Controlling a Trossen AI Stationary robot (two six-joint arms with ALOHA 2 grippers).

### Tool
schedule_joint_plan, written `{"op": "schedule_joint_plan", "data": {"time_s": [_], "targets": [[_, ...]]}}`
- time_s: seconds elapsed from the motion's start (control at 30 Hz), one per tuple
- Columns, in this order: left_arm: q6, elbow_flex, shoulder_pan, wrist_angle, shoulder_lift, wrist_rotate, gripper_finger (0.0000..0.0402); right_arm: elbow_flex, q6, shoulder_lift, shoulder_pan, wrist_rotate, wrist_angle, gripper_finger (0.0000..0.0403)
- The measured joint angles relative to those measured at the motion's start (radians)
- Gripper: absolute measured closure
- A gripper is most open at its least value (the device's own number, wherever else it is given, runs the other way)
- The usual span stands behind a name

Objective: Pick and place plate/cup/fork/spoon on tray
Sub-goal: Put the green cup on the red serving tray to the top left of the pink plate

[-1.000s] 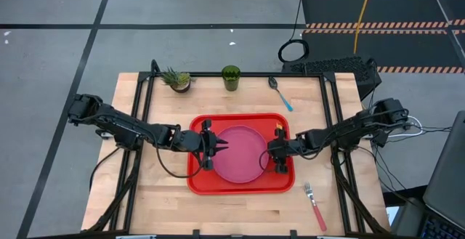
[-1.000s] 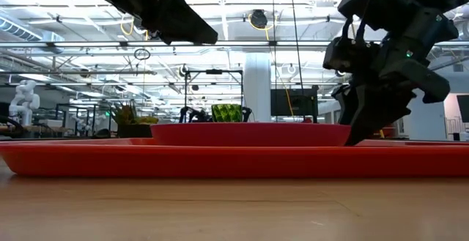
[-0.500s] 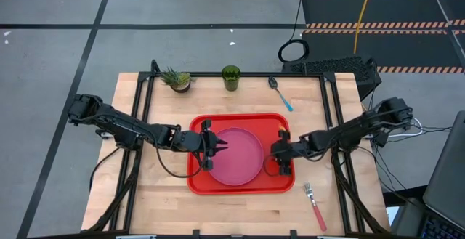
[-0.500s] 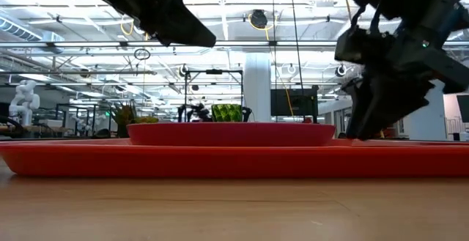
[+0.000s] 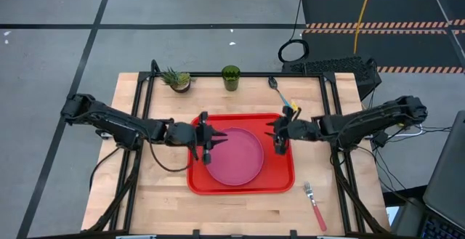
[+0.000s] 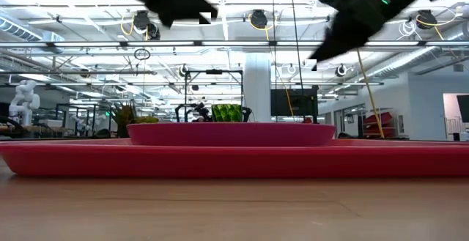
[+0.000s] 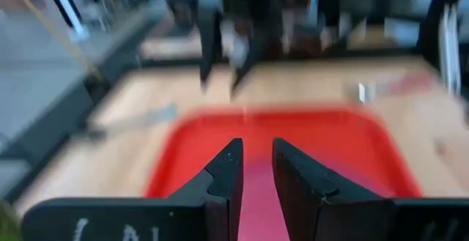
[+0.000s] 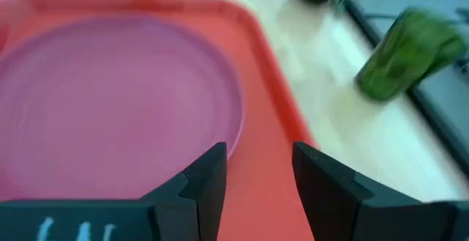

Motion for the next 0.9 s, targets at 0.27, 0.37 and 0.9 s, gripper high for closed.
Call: {"op": "schedule_joint_plan", "data": {"time_s": [0.27,0.37,0.9], "targets": [[0.084,0.0,0.103,0.209,-0.071,0.084,0.0323,0.261,-0.055,0.11,-0.134,-0.138,-0.095,0.0255],[0.083,0.0,0.142,0.2,-0.085,0.084,0.0323,0.345,-0.095,0.155,-0.179,-0.211,-0.146,0.0255],[0.105,-0.001,0.166,0.053,-0.091,0.086,0.0323,0.591,-0.201,0.42,-0.321,-0.299,-0.263,0.0255]]}}
